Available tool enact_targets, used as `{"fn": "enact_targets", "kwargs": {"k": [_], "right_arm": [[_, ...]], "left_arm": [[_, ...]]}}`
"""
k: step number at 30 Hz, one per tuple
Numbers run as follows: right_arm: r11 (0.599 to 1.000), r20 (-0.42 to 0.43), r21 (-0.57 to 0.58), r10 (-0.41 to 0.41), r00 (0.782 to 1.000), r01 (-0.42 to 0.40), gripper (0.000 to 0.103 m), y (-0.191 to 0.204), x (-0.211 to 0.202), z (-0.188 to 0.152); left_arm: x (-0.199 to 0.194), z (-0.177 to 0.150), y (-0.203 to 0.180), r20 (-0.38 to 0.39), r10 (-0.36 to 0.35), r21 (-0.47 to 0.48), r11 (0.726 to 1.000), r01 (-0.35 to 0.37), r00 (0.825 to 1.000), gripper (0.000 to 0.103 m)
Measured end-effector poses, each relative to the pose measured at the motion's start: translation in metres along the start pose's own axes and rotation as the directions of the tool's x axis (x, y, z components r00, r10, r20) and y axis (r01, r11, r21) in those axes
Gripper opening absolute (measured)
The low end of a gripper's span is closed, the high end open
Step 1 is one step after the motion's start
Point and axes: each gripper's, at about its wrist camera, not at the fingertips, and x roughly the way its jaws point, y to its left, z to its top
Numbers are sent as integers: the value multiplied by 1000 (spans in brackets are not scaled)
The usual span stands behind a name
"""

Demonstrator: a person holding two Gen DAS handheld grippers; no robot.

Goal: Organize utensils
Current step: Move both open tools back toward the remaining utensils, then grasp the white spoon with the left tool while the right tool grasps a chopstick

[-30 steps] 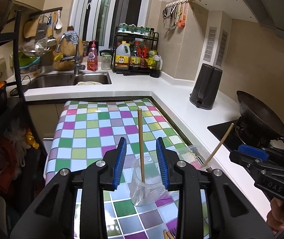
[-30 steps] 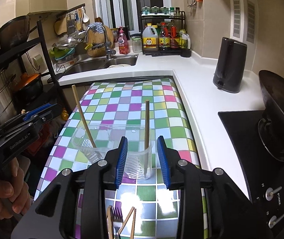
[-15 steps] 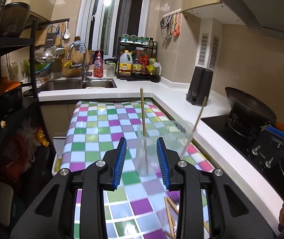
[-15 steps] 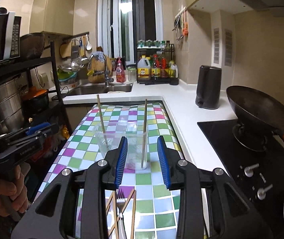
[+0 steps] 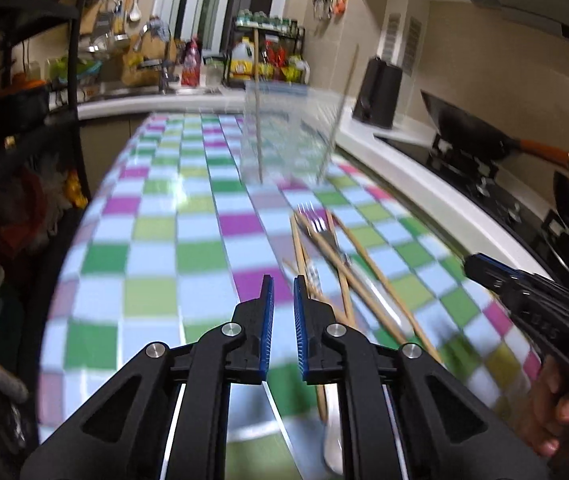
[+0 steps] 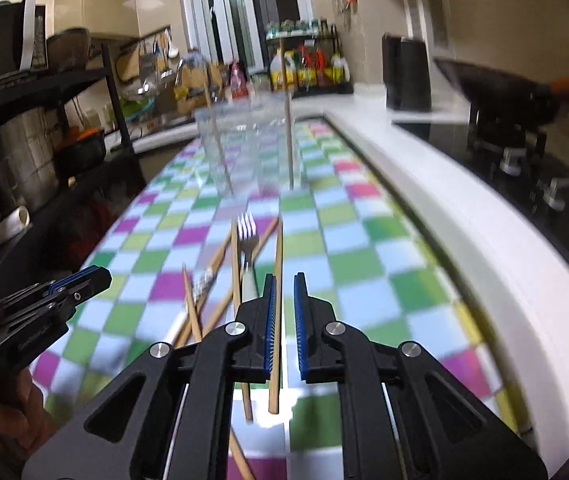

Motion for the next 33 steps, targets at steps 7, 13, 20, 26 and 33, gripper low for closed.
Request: {"fn": "enact_targets", "kwargs": {"k": [7,13,20,26,33], "right_arm": [[1000,-118,14,20,993,-19,12,-2,20,-37],[999,-146,-17,31,989,-34,13,10,29,-44],[999,-148,-44,11,989,-18,13,12,28,-48],[998,-144,-67,-4,990,-6,15,14,27,-49],[997,-142,-74,-32,989,22,15,13,27,-48]], "left_arm": [[-3,-44,-5,-96,-88,9,996,90,991,11],[0,-53,-3,-99,-70,-28,997,68,993,11],[-1,-57,-12,-99,-88,3,996,88,991,15],[2,-61,-17,-118,-72,28,997,76,990,23],[-1,-66,-30,-127,-62,98,992,75,990,23]]}}
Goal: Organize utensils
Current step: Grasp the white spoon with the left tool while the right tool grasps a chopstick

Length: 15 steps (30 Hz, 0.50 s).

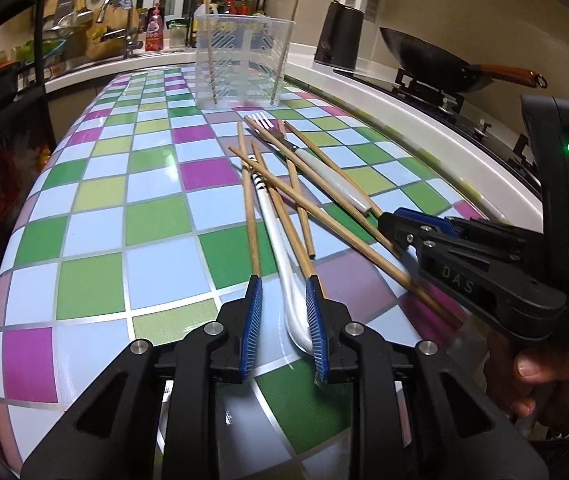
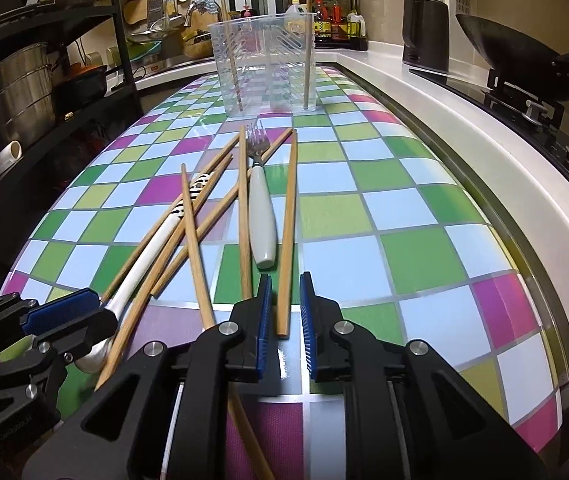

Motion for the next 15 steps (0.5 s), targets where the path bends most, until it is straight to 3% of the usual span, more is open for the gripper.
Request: {"fn": "enact_targets", "kwargs": {"k": [4,5,9,15], "right_arm": [[1000,0,1,-8,1000,8,15,-2,0,0],[1000,1,0,-8,1000,8,15,-2,0,0],[1000,1,0,-5,1000,5,7,-2,-1,-1],[999,13,29,-30,999,29,7,-9,-3,-3]], "left_arm": [[1,-1,-5,-6,7,26,1000,-7,1000,23],[1,-1,-5,-7,12,30,999,-12,1000,15],[1,1,-6,-6,32,37,999,-31,999,12],[-2,9,5,9,64,17,998,-65,998,7]]}}
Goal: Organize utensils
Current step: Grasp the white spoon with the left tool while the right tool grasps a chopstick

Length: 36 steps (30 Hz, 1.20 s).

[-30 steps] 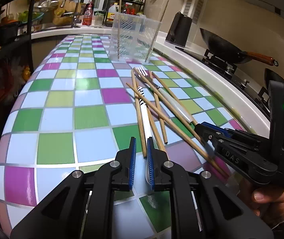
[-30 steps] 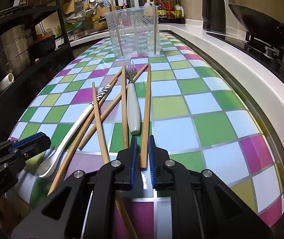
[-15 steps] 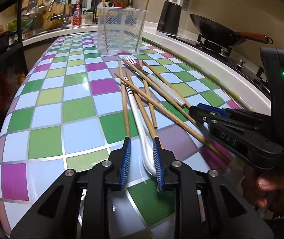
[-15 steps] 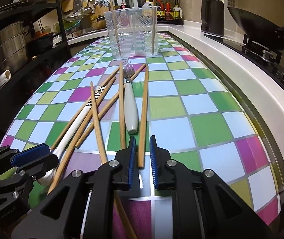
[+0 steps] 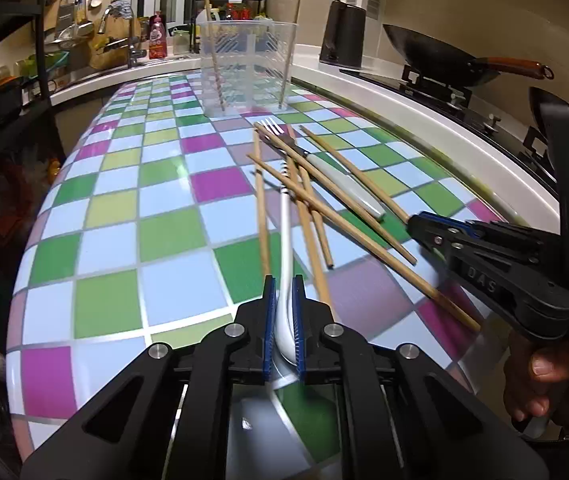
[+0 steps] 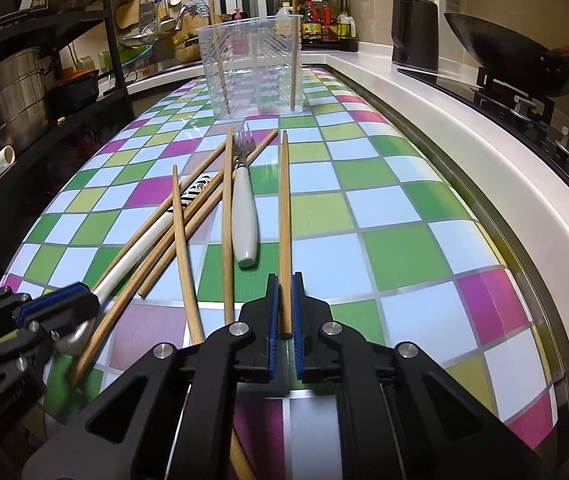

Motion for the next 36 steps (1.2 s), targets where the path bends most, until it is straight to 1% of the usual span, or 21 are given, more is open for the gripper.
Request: {"fn": "enact_targets", "kwargs": {"k": [3,6,7,9,10,12,13,14,15,17,19,20,22,23,24,28,34,35,36], "right_arm": [[999,3,19,-29,1000,29,7,-6,0,0],[996,3,43,-76,997,75,7,-13,-1,1],[994,3,55,-90,996,90,7,-16,-1,1],[993,2,72,-90,996,90,7,-21,-1,1],[993,2,72,-90,996,90,7,-22,-2,0],[994,6,58,-95,995,94,7,-22,-2,-1],[994,7,56,-96,995,96,7,-21,-2,-1],[994,7,60,-94,996,94,7,-22,-2,-1],[994,6,66,-90,996,90,7,-23,-2,-1],[994,5,70,-86,996,86,7,-24,-1,-1],[994,4,65,-83,997,83,7,-23,-1,0],[995,3,64,-81,997,81,7,-23,-1,0],[995,3,66,-76,997,76,7,-23,-2,-1],[995,4,67,-74,997,73,7,-23,-2,-1],[995,5,67,-73,997,73,7,-23,-2,-2],[996,9,63,-69,998,68,8,-22,-4,-3],[996,15,60,-70,997,69,8,-20,-4,-4],[996,15,59,-71,997,70,8,-20,-5,-5],[996,16,58,-70,997,69,8,-20,-5,-5]], "left_arm": [[-3,5,7,9,16,-16,1000,-16,1000,5],[-3,7,17,15,37,-40,999,-36,999,5],[-4,9,19,26,48,-43,998,-47,999,5],[-9,12,24,56,60,-41,997,-57,997,3],[-11,14,25,68,54,-41,998,-52,996,0],[-15,17,26,103,78,-9,997,-78,992,0],[-15,19,28,116,92,-9,996,-92,989,0],[-13,22,33,110,99,-20,995,-97,989,0],[-8,24,36,82,97,-26,995,-96,992,0],[-2,25,45,32,63,-75,995,-61,997,0],[-1,23,47,12,26,-99,995,-25,1000,0],[-2,20,46,17,14,-108,994,-12,1000,0],[-5,14,42,28,3,-103,995,0,1000,5],[-7,11,39,33,-3,-95,995,6,999,10],[-7,8,36,36,4,-86,996,-1,999,13],[-3,1,33,9,2,-82,997,-1,1000,14],[-8,-5,26,20,37,-52,998,-36,999,17],[-9,-6,26,21,43,-52,998,-42,999,19],[-10,-6,27,21,53,-57,997,-52,998,23]]}}
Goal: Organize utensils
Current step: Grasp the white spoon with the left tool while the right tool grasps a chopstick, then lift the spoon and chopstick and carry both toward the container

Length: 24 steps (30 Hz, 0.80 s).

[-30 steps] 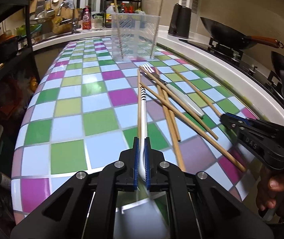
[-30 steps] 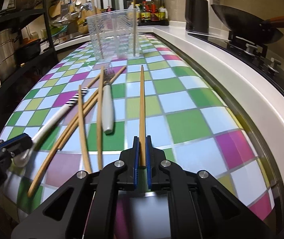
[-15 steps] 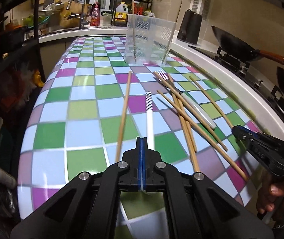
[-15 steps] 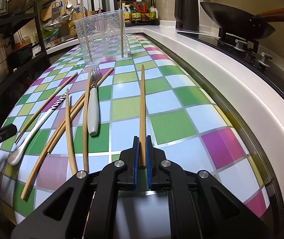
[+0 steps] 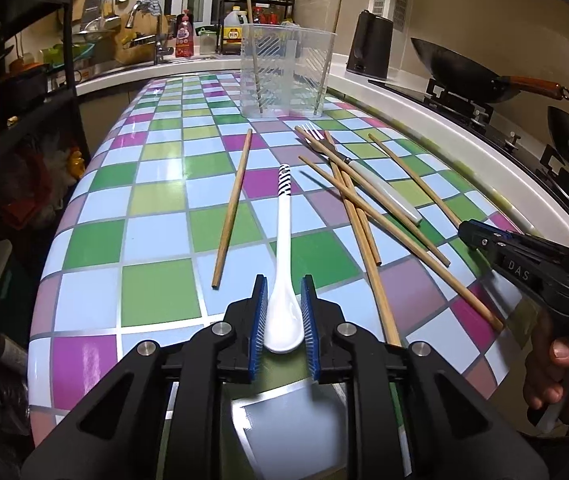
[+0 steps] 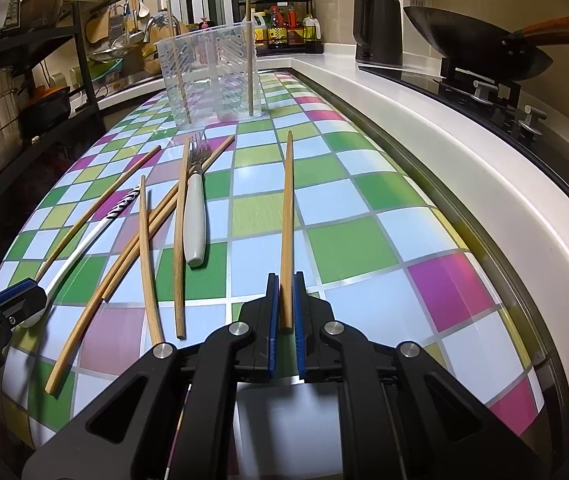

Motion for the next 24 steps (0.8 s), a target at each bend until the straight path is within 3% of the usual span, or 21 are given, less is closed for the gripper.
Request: {"fn": "enact_targets", "kwargs": {"k": [5,9,14,17,20,24], "right_arm": [[1000,5,-3,5,1000,-5,8,0,-1,-1],[1000,7,-5,8,1000,-8,10,1,-1,-1],[1000,11,-8,9,1000,-9,10,2,-2,-2],[1000,15,-8,11,1000,-11,10,3,-3,-3],[1000,20,-11,12,1000,-12,10,3,-4,-5],[1000,33,-10,12,999,-12,10,4,-5,-8]], "left_arm": [[-7,0,4,30,20,-15,1000,-19,999,25],[-2,-4,8,-18,7,-38,999,-7,1000,25],[-2,-7,1,-19,-11,-8,1000,10,1000,25],[-1,-9,-5,-18,-7,19,1000,8,1000,23],[-1,-10,-11,-14,-14,43,999,15,1000,14],[-1,-11,-11,-3,-13,43,999,13,1000,13]]}}
